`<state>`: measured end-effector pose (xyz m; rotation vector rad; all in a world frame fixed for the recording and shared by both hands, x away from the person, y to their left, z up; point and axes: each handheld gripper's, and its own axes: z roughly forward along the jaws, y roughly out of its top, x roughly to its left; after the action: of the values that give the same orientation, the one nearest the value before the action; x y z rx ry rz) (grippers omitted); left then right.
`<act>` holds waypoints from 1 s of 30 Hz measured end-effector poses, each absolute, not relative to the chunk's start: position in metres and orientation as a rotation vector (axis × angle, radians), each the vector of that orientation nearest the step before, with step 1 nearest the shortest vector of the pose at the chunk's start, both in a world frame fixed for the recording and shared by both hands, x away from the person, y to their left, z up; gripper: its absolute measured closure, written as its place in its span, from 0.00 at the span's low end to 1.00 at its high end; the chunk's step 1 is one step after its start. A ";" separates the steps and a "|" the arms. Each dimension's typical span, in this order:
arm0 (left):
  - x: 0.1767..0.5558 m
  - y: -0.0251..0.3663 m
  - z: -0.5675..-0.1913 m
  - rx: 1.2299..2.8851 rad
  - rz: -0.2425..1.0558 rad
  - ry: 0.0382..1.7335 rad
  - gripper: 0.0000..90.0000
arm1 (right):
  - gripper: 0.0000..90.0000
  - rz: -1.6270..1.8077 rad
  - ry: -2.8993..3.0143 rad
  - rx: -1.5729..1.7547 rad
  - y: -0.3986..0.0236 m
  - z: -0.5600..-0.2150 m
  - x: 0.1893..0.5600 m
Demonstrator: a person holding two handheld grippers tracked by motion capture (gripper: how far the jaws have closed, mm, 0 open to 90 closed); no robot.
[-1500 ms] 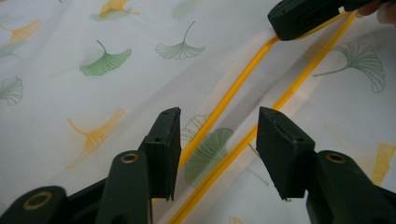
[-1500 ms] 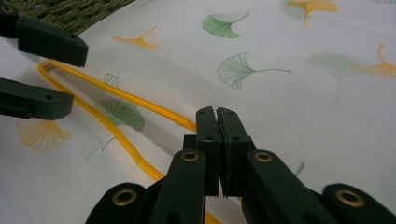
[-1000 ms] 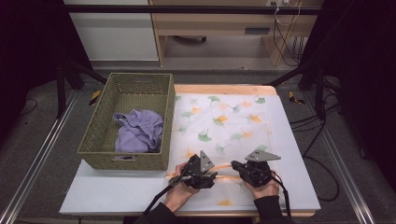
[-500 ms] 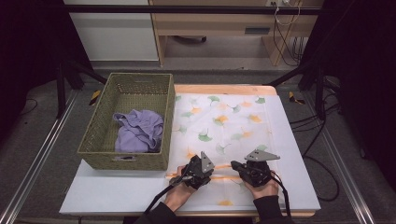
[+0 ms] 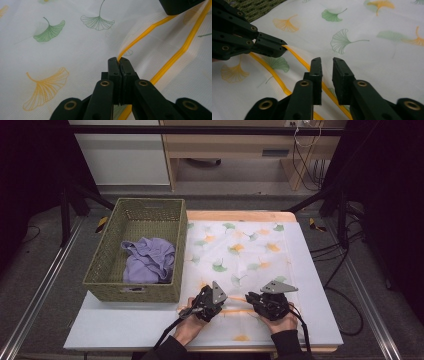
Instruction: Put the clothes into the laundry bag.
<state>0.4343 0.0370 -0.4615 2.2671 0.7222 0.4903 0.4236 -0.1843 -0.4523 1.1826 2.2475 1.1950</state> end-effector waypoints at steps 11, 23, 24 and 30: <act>0.435 0.043 -0.448 2.207 0.445 0.762 0.97 | 0.56 1.142 2.245 1.111 -0.166 -0.451 0.419; 0.436 0.044 -0.444 2.194 0.413 0.771 0.97 | 0.67 1.006 2.269 1.117 -0.161 -0.464 0.424; 0.436 0.044 -0.445 2.198 0.415 0.767 0.97 | 0.71 1.006 2.266 1.119 -0.162 -0.464 0.424; 0.433 0.045 -0.448 2.184 0.382 0.765 0.92 | 0.98 1.050 2.267 1.123 -0.163 -0.462 0.424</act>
<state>0.4331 0.0446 -0.4484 2.1840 0.7649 0.3823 0.4237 -0.1634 -0.4618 1.1230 2.2674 1.0501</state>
